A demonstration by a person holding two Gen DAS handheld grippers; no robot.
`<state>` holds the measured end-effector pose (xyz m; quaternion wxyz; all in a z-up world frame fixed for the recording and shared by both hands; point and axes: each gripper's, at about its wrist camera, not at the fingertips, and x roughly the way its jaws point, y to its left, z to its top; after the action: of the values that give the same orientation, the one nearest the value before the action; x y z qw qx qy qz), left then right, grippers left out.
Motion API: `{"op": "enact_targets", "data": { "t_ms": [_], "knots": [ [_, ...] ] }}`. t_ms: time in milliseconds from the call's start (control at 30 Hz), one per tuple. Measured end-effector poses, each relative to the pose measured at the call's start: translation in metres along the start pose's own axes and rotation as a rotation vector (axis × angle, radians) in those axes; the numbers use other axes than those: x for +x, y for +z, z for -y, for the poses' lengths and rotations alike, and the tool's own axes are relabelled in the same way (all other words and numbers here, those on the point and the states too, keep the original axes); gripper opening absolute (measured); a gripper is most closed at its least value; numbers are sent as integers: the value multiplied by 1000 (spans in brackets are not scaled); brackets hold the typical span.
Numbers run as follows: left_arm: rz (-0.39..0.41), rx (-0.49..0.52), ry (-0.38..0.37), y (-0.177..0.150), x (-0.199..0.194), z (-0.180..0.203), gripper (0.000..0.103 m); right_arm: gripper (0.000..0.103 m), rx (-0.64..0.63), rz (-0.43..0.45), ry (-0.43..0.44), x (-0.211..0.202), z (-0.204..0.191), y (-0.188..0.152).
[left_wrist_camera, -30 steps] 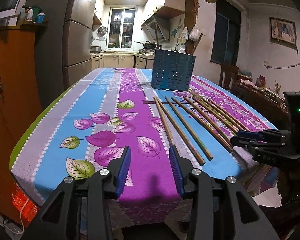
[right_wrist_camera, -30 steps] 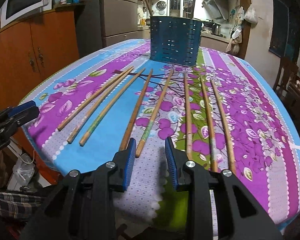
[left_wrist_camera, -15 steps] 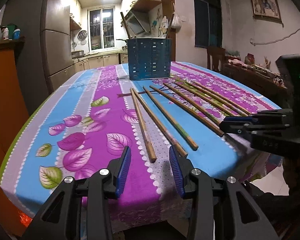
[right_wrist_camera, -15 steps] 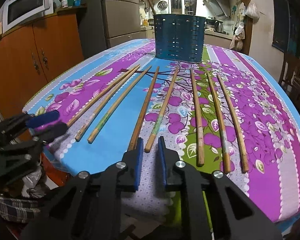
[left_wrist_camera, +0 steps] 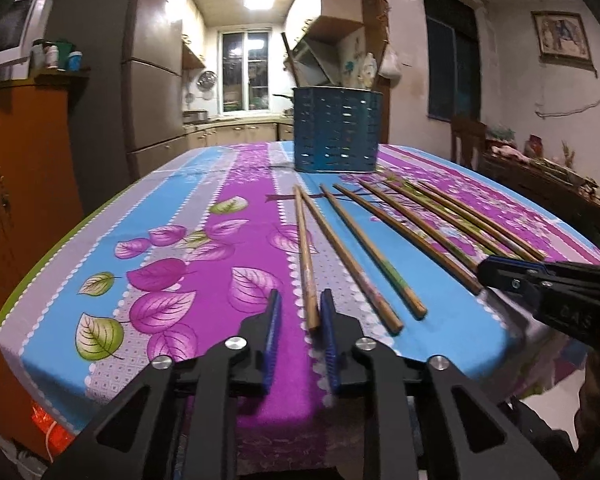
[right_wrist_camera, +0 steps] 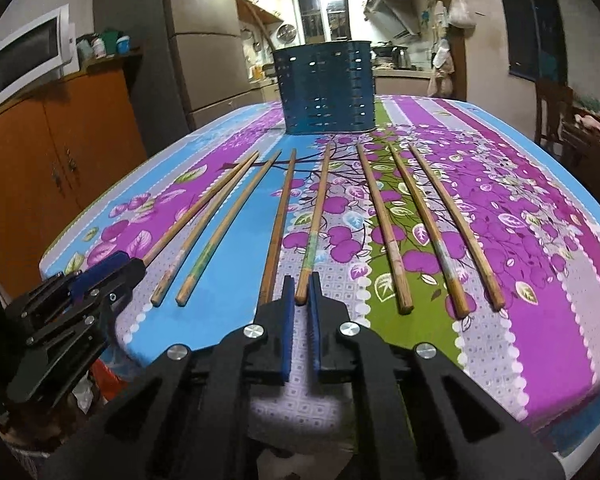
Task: Organize utensils
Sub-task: 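Close the left tool on a chopstick while the right tool grasps another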
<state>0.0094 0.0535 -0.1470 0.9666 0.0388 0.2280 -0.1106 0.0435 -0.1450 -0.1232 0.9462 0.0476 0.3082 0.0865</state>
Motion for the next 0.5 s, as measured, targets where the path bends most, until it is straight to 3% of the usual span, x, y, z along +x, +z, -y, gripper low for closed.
{"op": "enact_targets", "data": {
  "t_ms": [100,500],
  "knots": [
    [13,5,26,0,2,-1,9,5,26,22,-12,0,0,-2],
    [41,-21,35,1,-3,-7,8,5,44,55,-14,-5,8,4]
  ]
}}
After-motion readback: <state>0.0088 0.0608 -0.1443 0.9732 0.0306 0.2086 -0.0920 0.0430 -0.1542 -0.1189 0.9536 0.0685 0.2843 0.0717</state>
